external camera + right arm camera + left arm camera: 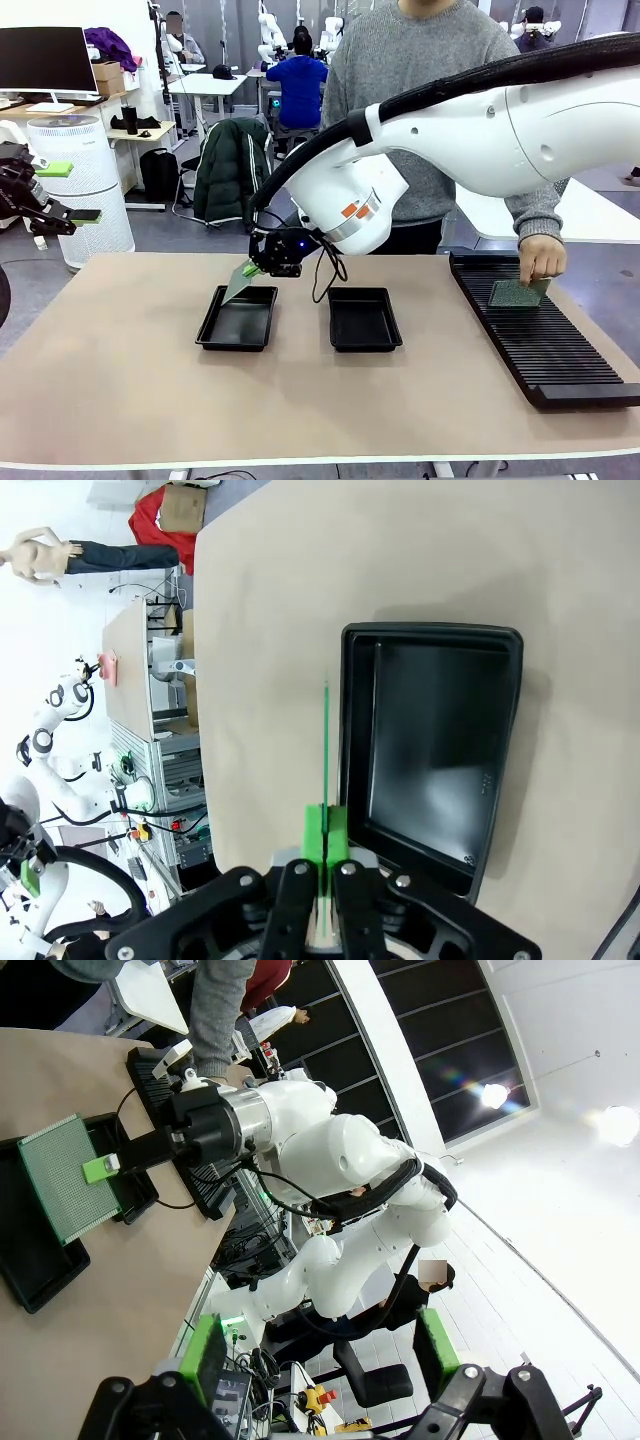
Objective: Inspect and transfer BCBs to ESD trays.
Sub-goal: Pick up the Blank PCB from the PCB Rack and place it in the left ESD tray.
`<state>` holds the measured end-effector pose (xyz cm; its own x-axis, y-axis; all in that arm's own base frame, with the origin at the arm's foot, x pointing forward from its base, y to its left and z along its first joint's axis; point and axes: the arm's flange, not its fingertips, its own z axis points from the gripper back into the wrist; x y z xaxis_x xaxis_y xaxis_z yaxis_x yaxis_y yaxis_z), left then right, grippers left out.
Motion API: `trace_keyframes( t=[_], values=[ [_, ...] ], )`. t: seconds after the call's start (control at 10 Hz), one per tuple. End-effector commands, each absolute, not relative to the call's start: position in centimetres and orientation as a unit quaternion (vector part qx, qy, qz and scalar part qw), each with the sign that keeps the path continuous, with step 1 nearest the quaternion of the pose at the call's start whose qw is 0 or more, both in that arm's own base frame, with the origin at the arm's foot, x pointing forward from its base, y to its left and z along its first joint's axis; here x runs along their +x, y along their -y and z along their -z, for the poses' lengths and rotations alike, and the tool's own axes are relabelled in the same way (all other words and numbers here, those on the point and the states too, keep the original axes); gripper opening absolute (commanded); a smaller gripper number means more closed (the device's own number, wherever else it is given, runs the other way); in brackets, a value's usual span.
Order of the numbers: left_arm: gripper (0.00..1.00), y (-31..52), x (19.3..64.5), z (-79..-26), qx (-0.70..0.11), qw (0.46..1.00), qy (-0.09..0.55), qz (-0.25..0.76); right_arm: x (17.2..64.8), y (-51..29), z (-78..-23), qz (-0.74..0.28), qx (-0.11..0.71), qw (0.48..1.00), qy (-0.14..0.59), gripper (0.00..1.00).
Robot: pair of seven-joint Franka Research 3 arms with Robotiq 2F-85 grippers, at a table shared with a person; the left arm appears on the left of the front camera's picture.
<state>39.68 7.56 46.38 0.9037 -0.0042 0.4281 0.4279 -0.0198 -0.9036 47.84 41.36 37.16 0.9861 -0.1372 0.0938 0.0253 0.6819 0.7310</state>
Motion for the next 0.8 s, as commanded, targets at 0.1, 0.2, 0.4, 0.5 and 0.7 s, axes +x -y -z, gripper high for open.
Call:
trace_keyframes(
  t=[0.1, 0.2, 0.4, 0.5, 0.7],
  values=[
    [1.00, -7.45, 39.55, -46.49, -0.695, 0.684, 0.159, 0.155, 48.17, -42.87, -36.89, 0.064, 0.390, 0.916, 0.074, 0.02],
    [1.00, -7.45, 39.55, -46.49, -0.695, 0.684, 0.159, 0.155, 48.17, -43.12, -36.79, 0.067, 0.388, 0.916, 0.072, 0.02],
    [1.00, -7.45, 39.55, -46.49, -0.695, 0.684, 0.159, 0.155, 48.20, -43.27, -36.37, 0.071, 0.391, 0.915, 0.070, 0.02],
    [1.00, -7.45, 39.55, -46.49, -0.695, 0.684, 0.159, 0.155, 48.06, -43.29, -36.39, 0.048, 0.395, 0.915, 0.069, 0.02],
    [1.00, -7.45, 39.55, -46.49, -0.695, 0.684, 0.159, 0.155, 48.08, -42.35, -36.35, 0.054, 0.393, 0.916, 0.060, 0.02]
  ],
)
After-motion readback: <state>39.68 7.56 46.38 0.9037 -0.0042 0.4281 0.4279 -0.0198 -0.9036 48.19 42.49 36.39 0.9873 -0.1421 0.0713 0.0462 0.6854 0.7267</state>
